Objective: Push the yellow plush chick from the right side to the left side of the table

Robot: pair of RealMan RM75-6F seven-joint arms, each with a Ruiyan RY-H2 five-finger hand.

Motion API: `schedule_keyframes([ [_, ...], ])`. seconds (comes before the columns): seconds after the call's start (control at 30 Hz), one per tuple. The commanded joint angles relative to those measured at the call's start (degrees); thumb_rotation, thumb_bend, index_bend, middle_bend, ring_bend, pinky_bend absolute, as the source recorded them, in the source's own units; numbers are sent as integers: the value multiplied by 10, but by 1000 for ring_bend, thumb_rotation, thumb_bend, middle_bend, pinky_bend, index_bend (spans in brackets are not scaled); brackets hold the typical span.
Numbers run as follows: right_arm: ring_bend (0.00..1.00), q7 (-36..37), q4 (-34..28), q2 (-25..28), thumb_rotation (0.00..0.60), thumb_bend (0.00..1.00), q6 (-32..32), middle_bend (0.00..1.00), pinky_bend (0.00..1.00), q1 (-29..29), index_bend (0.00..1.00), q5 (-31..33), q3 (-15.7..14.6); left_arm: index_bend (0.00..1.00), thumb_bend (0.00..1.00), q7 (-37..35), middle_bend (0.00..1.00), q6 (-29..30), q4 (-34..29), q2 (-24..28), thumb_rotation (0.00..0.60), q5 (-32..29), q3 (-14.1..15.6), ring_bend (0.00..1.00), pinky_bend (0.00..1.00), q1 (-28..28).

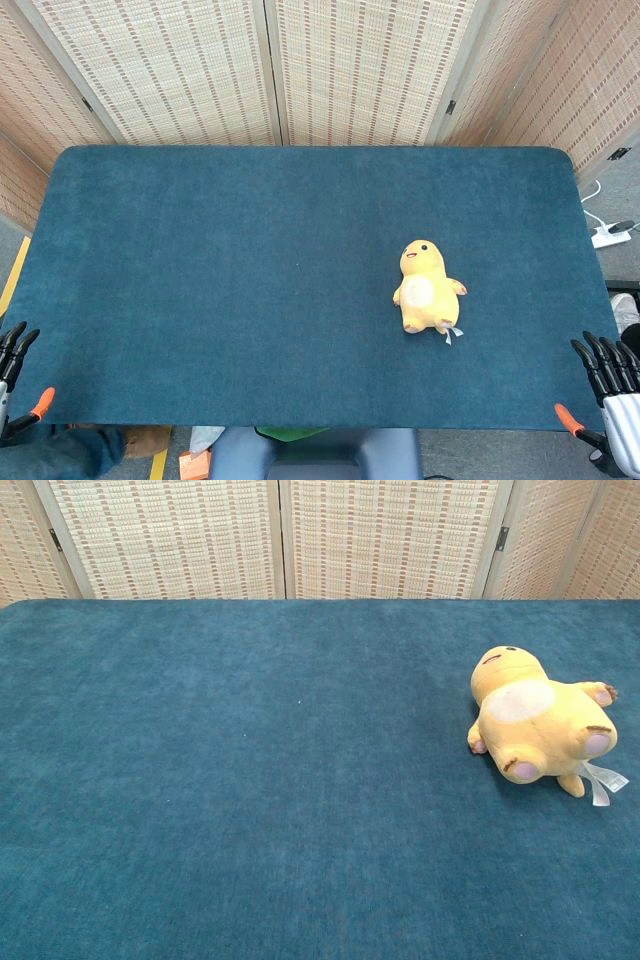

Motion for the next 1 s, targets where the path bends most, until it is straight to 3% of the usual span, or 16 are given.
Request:
schedule_keyframes([
  [0.03,0,2,1,1,600,182,-2,0,0,0,0,0,-1,43,344,5,79,0,-1,0,600,3,1,16,135,0],
  [0.23,0,12,12,-6,600,204,-30,0,0,27,0,1,11,42,344,20,79,-8,-6,-3,600,2,-1,16,135,-5],
  [0.43,0,1,-46,25,600,204,-199,0,0,139,0,35,46,38,344,16,79,-21,-8,-1,600,-7,-7,16,135,-13],
  [0.63,0,-21,-58,2,600,204,-364,0,0,255,0,94,89,3,344,3,79,-28,3,-4,600,-20,-12,16,133,-16],
  [0.87,0,-48,-35,-42,600,204,-495,0,0,341,0,155,105,3,344,2,79,-43,1,-1,600,-45,-18,16,141,-17],
  [1.0,0,-80,-19,-65,600,205,-534,0,0,369,0,182,106,2,344,-3,78,-47,-1,2,600,-46,-16,16,141,-17],
])
